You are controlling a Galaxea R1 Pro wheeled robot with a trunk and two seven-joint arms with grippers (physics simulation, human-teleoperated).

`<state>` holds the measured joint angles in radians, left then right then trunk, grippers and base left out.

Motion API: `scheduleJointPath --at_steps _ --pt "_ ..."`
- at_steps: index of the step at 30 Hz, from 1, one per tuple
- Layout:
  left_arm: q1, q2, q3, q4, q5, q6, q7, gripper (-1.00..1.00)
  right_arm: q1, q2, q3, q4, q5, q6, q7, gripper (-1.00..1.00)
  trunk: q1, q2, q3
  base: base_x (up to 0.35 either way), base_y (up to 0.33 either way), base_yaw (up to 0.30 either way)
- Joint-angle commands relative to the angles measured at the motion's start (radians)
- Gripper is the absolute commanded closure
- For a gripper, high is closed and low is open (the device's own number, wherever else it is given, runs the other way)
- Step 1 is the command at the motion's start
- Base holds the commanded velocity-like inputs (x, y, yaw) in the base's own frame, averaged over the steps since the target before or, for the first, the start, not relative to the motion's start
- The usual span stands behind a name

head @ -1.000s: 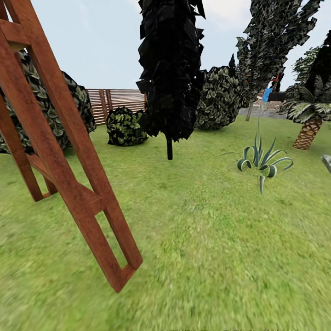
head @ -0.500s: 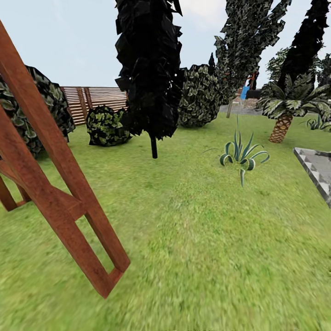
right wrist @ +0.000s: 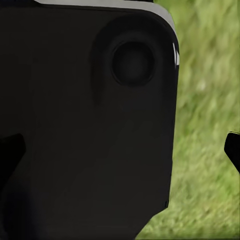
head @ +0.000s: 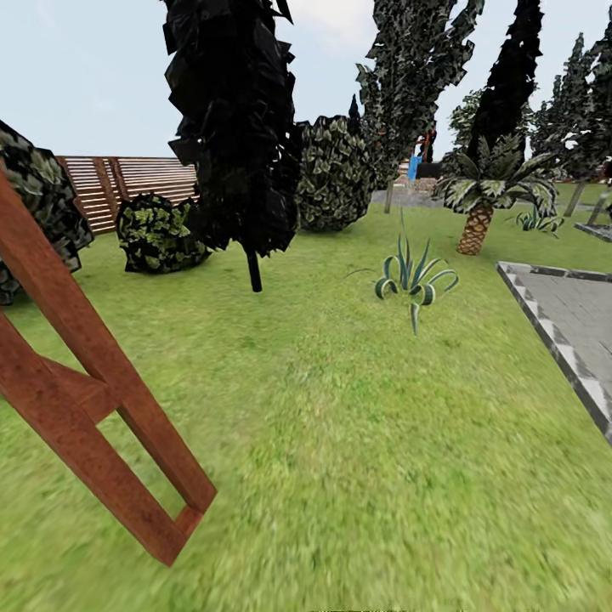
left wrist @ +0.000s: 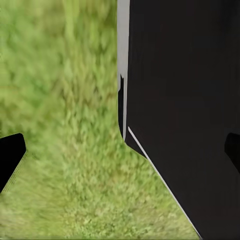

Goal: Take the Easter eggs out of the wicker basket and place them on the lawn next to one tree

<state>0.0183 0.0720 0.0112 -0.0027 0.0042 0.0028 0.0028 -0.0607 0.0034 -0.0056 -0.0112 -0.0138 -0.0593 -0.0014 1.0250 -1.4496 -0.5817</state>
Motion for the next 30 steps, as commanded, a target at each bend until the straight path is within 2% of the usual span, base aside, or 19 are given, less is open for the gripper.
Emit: scheduleJointPath --at_steps 1,30 --pt "0.0 0.0 0.001 0.0 0.0 0.0 0.0 -1.0 -0.001 0.0 -0.001 0.002 -0.002 -0.004 0.0 -1.0 0.0 0.0 -0.001 0.0 0.0 -0.252" --pt "0.0 0.0 0.002 0.0 0.001 0.0 0.0 -1.0 -0.001 -0.003 -0.001 0.002 -0.003 -0.005 0.0 -1.0 0.0 0.0 -0.019 0.0 0.0 -0.252"
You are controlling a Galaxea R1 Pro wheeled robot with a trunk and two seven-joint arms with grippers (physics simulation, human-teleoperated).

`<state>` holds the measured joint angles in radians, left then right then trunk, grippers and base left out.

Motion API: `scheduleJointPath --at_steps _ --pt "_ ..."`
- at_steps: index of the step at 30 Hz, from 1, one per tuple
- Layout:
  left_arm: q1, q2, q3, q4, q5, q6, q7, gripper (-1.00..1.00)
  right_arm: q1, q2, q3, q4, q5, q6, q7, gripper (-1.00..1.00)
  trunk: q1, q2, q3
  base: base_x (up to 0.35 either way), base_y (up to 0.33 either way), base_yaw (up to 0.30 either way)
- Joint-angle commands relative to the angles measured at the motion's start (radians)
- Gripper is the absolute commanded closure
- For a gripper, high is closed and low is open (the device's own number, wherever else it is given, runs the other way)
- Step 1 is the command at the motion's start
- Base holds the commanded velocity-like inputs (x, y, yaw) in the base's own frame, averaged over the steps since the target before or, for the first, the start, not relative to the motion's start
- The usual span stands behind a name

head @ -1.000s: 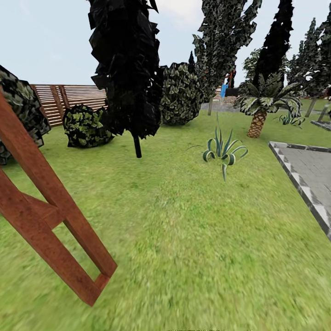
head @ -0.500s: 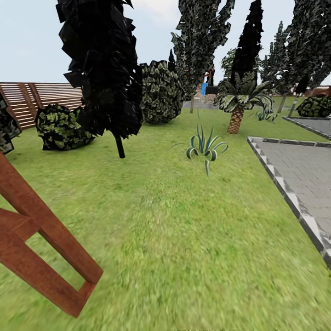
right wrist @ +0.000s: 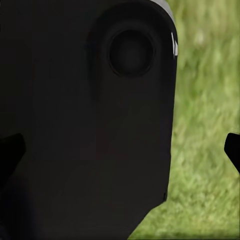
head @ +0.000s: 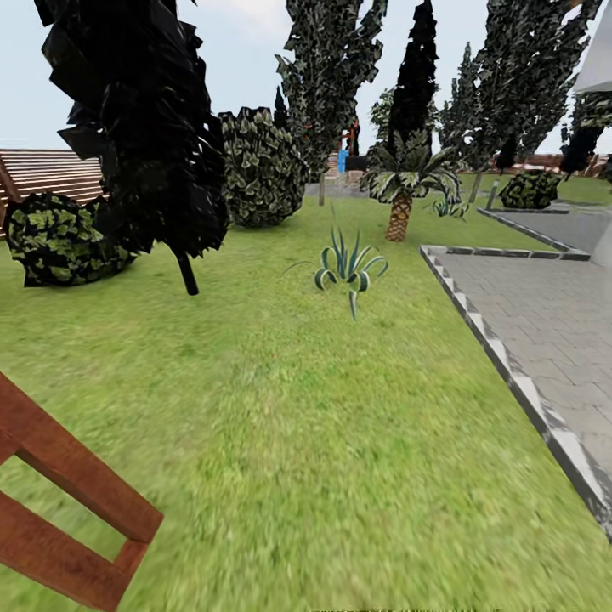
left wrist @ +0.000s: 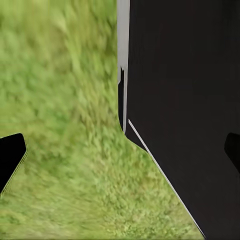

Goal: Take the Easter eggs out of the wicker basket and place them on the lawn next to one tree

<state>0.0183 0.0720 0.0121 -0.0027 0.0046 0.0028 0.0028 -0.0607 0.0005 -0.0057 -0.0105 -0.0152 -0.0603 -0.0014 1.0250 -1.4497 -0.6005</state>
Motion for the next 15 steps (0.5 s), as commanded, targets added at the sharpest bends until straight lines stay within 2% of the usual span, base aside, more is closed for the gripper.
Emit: scheduleJointPath --at_steps 1,15 --pt "0.0 0.0 0.001 0.0 0.001 0.0 0.0 -1.0 -0.001 0.001 0.0 0.001 -0.002 -0.003 0.0 -1.0 0.0 0.0 -0.001 0.0 0.0 -0.253" --pt "0.0 0.0 0.002 0.0 0.001 0.0 0.0 -1.0 -0.001 0.005 0.0 0.001 0.0 -0.004 0.0 -1.0 0.0 0.0 -0.01 0.0 0.0 -0.253"
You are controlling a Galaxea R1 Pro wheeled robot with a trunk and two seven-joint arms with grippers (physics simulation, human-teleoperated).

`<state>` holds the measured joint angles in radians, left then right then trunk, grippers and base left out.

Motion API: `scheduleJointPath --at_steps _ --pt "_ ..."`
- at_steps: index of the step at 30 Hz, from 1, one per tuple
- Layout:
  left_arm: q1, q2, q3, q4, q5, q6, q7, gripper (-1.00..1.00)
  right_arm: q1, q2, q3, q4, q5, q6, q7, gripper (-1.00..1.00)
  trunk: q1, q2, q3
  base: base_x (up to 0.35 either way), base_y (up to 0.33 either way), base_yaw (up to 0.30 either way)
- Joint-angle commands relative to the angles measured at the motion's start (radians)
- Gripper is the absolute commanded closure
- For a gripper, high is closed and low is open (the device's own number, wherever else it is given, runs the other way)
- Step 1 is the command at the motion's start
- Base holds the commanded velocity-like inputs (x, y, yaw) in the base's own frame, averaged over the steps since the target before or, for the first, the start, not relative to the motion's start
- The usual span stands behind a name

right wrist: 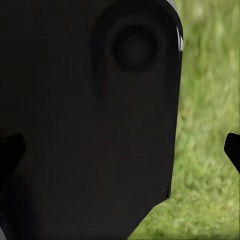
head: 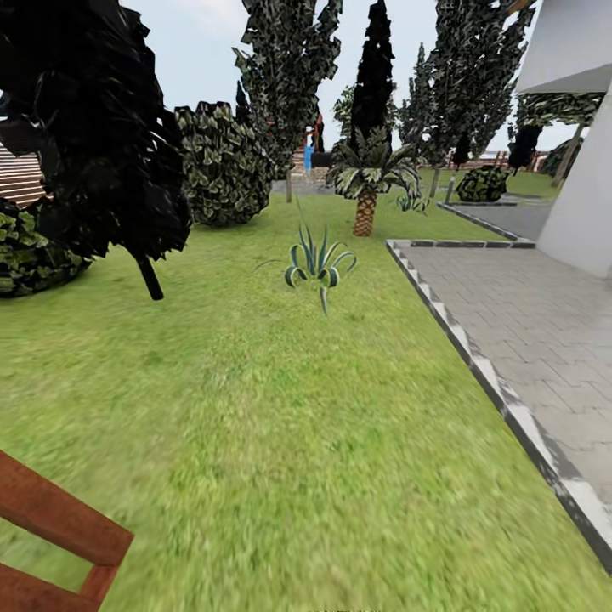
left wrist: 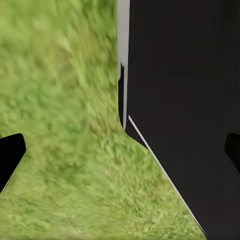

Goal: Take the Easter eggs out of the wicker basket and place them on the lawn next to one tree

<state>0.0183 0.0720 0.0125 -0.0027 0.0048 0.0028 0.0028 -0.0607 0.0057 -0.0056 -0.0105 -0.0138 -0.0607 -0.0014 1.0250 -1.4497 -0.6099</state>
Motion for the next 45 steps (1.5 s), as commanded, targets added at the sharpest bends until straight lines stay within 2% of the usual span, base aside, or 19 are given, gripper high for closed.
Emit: scheduleJointPath --at_steps 1,19,45 --pt "0.0 0.0 0.001 0.0 0.0 0.0 0.0 -1.0 -0.001 -0.001 -0.001 0.001 -0.002 -0.004 0.0 -1.0 0.0 0.0 -0.001 0.0 0.0 -0.254" --pt "0.0 0.0 0.001 0.0 0.001 0.0 0.0 -1.0 -0.001 -0.005 -0.001 0.001 -0.002 -0.004 0.0 -1.0 0.0 0.0 -0.01 0.0 0.0 -0.261" --pt "0.0 0.0 0.001 0.0 0.0 0.0 0.001 -1.0 -0.001 -0.006 -0.001 0.001 -0.002 -0.004 0.0 -1.0 0.0 0.0 -0.01 0.0 0.0 -0.269"
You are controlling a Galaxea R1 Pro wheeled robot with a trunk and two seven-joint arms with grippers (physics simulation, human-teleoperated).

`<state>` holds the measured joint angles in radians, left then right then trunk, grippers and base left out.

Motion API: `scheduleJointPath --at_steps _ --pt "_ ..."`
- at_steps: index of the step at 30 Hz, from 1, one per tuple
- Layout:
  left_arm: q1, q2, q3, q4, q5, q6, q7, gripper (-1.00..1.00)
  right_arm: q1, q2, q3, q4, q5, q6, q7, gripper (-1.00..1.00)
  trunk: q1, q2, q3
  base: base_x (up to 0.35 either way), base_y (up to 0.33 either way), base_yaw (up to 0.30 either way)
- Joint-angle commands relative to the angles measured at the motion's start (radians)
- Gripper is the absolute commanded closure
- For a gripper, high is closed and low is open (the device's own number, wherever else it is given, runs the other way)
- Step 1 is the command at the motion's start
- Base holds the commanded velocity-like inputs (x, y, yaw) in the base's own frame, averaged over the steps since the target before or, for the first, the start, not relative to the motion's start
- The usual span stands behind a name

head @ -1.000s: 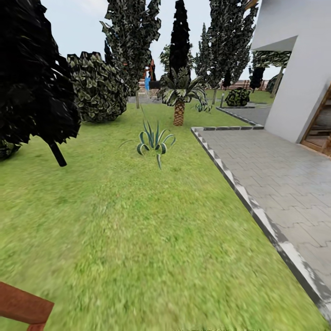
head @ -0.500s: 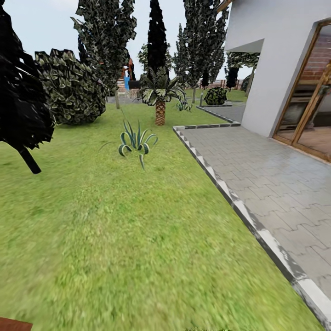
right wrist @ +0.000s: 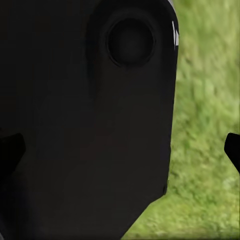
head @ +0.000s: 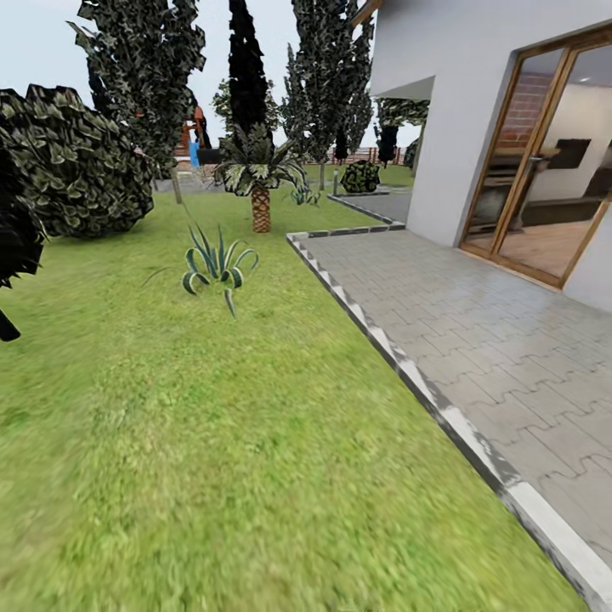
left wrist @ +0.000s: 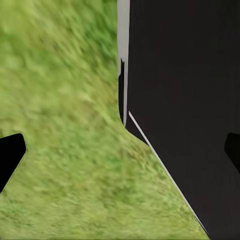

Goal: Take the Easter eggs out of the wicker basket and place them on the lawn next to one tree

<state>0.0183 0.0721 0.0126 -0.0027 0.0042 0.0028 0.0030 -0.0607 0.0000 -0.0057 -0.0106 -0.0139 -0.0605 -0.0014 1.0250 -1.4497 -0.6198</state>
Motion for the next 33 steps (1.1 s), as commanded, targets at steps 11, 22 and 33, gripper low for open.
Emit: scheduleJointPath --at_steps 11,22,33 --pt "0.0 -0.001 0.001 0.0 0.002 0.0 0.005 -1.0 -0.001 0.0 0.0 0.001 -0.001 -0.003 0.0 -1.0 0.0 0.0 -0.001 0.0 0.0 -0.269" --pt "0.0 -0.02 0.001 0.0 0.001 0.002 0.005 -1.0 -0.001 0.0 0.0 0.001 0.0 -0.004 0.0 -1.0 0.0 0.0 -0.001 0.0 0.0 -0.269" --pt "0.0 -0.016 0.002 0.0 0.002 -0.001 0.005 -1.0 -0.001 0.001 0.0 0.001 0.0 -0.004 0.0 -1.0 0.0 0.0 -0.001 0.0 0.0 -0.269"
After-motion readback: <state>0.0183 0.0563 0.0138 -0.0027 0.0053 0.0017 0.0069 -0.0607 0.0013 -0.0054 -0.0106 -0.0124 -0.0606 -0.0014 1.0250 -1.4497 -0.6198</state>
